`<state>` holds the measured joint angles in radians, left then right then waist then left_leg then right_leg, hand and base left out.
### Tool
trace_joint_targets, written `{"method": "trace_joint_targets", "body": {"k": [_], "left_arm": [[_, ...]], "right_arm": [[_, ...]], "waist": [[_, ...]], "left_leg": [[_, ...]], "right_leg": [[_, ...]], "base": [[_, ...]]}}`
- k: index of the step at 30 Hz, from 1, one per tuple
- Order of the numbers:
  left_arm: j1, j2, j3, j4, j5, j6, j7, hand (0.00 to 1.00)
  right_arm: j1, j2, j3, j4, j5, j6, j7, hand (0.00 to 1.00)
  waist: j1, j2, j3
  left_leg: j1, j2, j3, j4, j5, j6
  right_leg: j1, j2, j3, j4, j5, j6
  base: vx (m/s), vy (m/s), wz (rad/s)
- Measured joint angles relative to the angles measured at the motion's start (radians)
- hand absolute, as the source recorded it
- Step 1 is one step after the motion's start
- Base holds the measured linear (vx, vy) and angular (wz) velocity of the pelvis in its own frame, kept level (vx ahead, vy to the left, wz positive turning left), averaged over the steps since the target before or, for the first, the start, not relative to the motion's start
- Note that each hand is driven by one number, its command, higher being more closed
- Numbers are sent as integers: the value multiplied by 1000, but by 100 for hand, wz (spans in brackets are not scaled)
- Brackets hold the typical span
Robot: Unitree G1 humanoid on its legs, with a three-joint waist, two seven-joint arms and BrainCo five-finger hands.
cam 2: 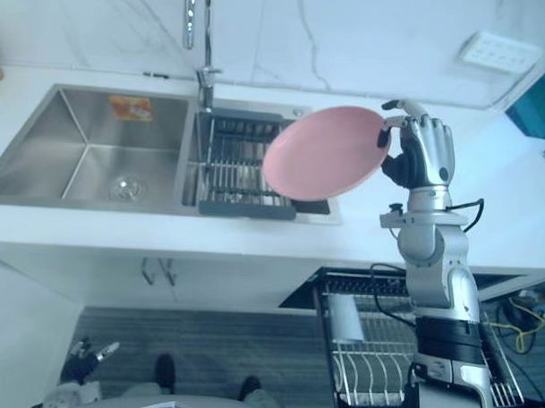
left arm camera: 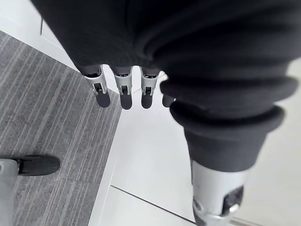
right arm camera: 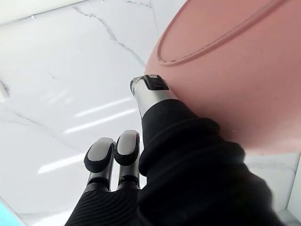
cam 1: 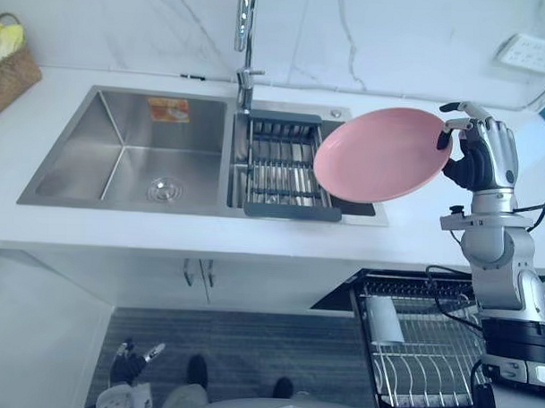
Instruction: Walk over to the sink, pick up the cup, carry it to the dishwasher, place the cup inside the dishwasher, then close the dishwasher door
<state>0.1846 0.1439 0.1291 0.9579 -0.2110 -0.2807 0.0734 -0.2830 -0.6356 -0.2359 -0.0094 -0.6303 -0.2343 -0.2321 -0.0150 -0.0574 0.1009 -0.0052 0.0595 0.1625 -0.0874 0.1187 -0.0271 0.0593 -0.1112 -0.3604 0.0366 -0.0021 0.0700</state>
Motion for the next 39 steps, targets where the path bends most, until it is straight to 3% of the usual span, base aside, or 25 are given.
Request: {"method": "trace_joint_targets", "body": {"k": [2, 6, 9, 12, 13, 14, 15, 16, 18, 20, 22, 23, 25, 26, 27, 29, 30, 32, 35, 39], "left_arm": [[9, -6, 15, 0, 30, -2, -16, 0], [37, -2, 17, 0, 101, -2, -16, 0], [64, 8, -12, -2, 139, 12, -36, 0], [55, 23, -16, -9, 138, 30, -57, 0], [59, 20, -14, -10, 137, 46, -64, 0], [71, 7, 7, -15, 132, 48, -65, 0], [72, 0, 26, -24, 120, 48, -65, 0], [73, -2, 49, -38, 86, 49, -65, 0], [76, -3, 59, -46, 51, 49, -66, 0], [86, 2, 64, -45, 35, 55, -66, 0], [86, 5, 61, -43, 38, 69, -75, 0], [80, 6, 56, -44, 38, 73, -81, 0], [68, 19, 41, -44, 39, 79, -82, 0], [59, 30, 31, -42, 39, 80, -83, 0], [61, 20, 28, -42, 40, 77, -86, 0], [68, -17, 26, -34, 42, 67, -88, 0], [72, -48, 21, -28, 52, 61, -93, 0], [96, -76, 11, -27, 58, 52, -97, 0], [129, -81, 5, -24, 15, 30, -96, 0], [90, -65, -8, -22, -28, 18, -94, 0]], "right_arm": [[0, 0, 1, 0, 17, 3, -23, 100], [1, 1, 8, -2, 42, 6, -42, 100], [30, 19, -31, -27, 68, 24, -75, 100], [59, 78, -67, -57, 83, 59, -99, 100], [83, 105, -66, -67, 83, 69, -114, 100], [85, 138, -47, -68, 83, 79, -126, 100], [79, 148, -29, -68, 83, 81, -127, 100], [64, 158, -1, -67, 82, 74, -128, 100], [38, 166, 2, -57, 78, 60, -127, 100], [-21, 166, 15, -47, 75, 53, -125, 100], [-55, 164, 39, -42, 76, 41, -125, 100], [-55, 164, 46, -41, 78, 39, -125, 100], [-51, 162, 47, -40, 93, 46, -123, 100], [-48, 160, 44, -40, 96, 55, -120, 100], [-40, 152, 41, -41, 102, 68, -119, 100], [-35, 145, 5, -41, 129, 89, -119, 100], [-35, 132, -33, -41, 136, 105, -120, 100], [-36, 113, -64, -41, 150, 125, -120, 100], [-76, 114, -32, -21, 153, 129, -119, 100], [-182, 113, 7, 78, 150, 142, -117, 100]], "waist": [[0, -4, -6], [6, -12, -9], [6, -22, -18], [-1, -38, -15], [4, -5, -19], [18, 26, -4], [27, 33, -3], [44, 54, 10], [72, 56, 10], [104, 28, -12], [116, 11, -20], [127, -2, -19], [119, -33, -16], [108, -40, -5], [103, -26, 5], [92, 3, 18], [84, 42, 30], [84, 74, 36], [110, 76, 39], [97, 72, 88]], "left_leg": [[14, -2, -8, 0, -5, 2], [49, -3, -19, 0, 10, -6], [44, -17, -23, 24, 9, 0], [-72, -23, 0, 227, -90, 19], [-95, 10, 20, 278, -136, 48], [-96, 56, 104, 278, -146, 71], [-96, 83, 145, 277, -147, 73], [-87, 134, 225, 268, -146, 75], [-57, 161, 325, 218, -134, 70], [-61, 172, 437, 200, -126, 65], [-87, 195, 499, 214, -114, 51], [-102, 210, 533, 231, -106, 47], [-128, 225, 557, 268, -84, 45], [-135, 237, 556, 287, -69, 31], [-131, 244, 541, 278, -39, 17], [-128, 253, 509, 222, 20, -4], [-115, 262, 492, 166, 57, -18], [-108, 260, 442, 114, 76, -31], [-116, 198, 198, 112, 37, -82], [-117, 178, 204, 95, 44, -68]], "right_leg": [[-1, -9, 67, 46, -28, 5], [-4, -22, 86, 95, -75, 12], [-32, -25, 149, 91, -61, 29], [-93, -37, 199, 83, -53, 45], [-70, -27, 171, 32, -65, 53], [-107, -39, 98, 115, -85, -46], [-146, -47, 52, 211, -83, -87], [-177, -65, -63, 394, -122, -127], [-125, -115, -187, 495, -178, -133], [-56, -163, -270, 490, -208, -127], [9, -170, -312, 402, -201, -112], [48, -165, -322, 286, -163, -97], [92, -162, -307, 138, -30, -65], [110, -148, -278, 82, -7, 15], [116, -120, -263, 52, -30, 51], [118, -84, -253, 10, -49, 75], [112, -57, -254, 5, -48, 75], [83, -41, -233, 9, -65, 75], [4, -34, -114, 18, -55, 59], [-28, -38, -60, -10, 3, 57]], "base": [[-63, 66, 11], [-128, 26, -1], [-94, 54, -46], [-72, 114, -77], [-113, 142, -142], [-155, 157, -161], [-216, 167, -187], [-203, 184, -188], [-156, 144, -175], [-108, 41, -182], [-127, -73, -155], [-182, -212, -120], [-188, -259, -95], [-143, -208, -59], [-190, -266, -56], [-222, -240, -36], [-203, -136, -18], [-194, -41, -38], [-62, 10, -97], [11, 37, -46]]}}
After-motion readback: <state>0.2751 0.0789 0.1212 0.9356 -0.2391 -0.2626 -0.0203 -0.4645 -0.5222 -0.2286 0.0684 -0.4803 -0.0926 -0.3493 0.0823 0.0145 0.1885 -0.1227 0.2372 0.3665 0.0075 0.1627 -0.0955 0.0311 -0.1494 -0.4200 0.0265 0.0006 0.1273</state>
